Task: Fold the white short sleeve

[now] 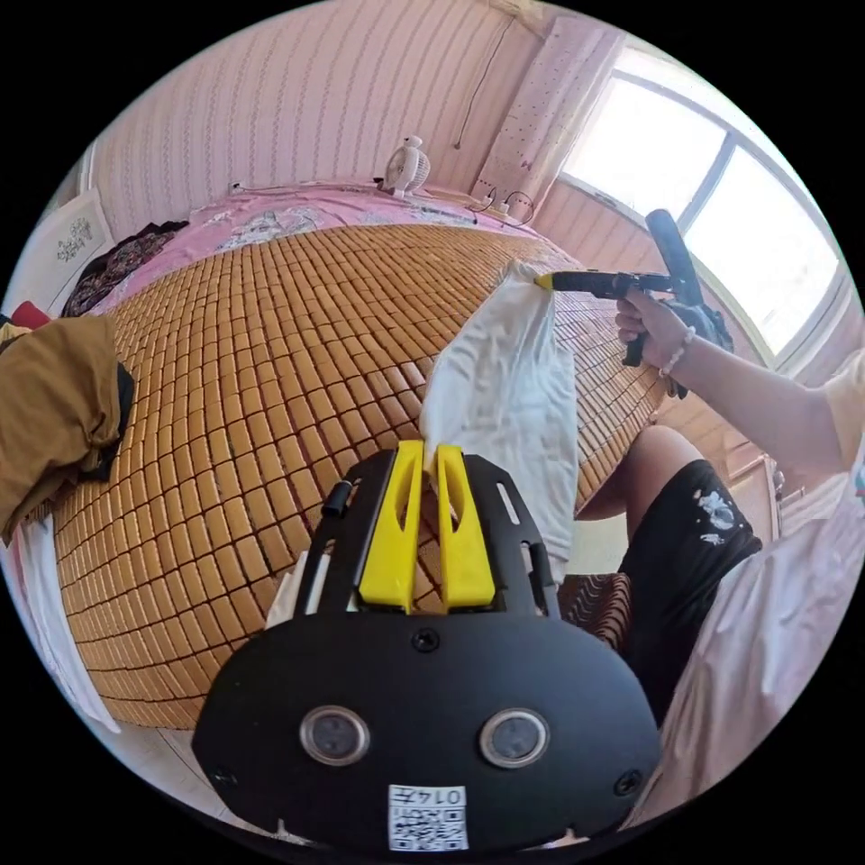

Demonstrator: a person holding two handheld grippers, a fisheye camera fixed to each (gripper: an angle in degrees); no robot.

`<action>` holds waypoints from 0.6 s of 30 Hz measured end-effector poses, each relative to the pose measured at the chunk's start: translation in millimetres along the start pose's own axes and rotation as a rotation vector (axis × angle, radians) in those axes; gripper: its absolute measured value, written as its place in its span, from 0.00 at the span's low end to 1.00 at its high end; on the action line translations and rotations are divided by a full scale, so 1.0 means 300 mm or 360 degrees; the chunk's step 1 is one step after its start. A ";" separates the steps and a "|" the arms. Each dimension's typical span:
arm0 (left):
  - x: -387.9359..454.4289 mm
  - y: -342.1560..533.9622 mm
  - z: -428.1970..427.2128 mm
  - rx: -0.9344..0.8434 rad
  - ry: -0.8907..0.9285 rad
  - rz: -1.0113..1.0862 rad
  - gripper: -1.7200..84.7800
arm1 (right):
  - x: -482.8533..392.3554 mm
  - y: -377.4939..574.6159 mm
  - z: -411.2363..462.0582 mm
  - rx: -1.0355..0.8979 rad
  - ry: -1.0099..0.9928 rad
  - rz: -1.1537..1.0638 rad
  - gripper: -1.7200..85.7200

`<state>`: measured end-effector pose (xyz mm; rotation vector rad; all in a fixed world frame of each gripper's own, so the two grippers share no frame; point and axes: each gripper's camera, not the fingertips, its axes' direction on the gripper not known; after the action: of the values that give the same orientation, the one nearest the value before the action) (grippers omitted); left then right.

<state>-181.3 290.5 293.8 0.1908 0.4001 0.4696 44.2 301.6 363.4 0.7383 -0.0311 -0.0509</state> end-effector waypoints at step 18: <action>0.930 -0.523 -0.240 0.0676 0.0764 0.1066 0.04 | 0.173 0.862 -1.208 0.0959 0.0705 0.0470 0.03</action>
<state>79.3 291.6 94.7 0.6396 0.9152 1.0972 122.0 733.1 270.2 1.3255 0.2783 0.4212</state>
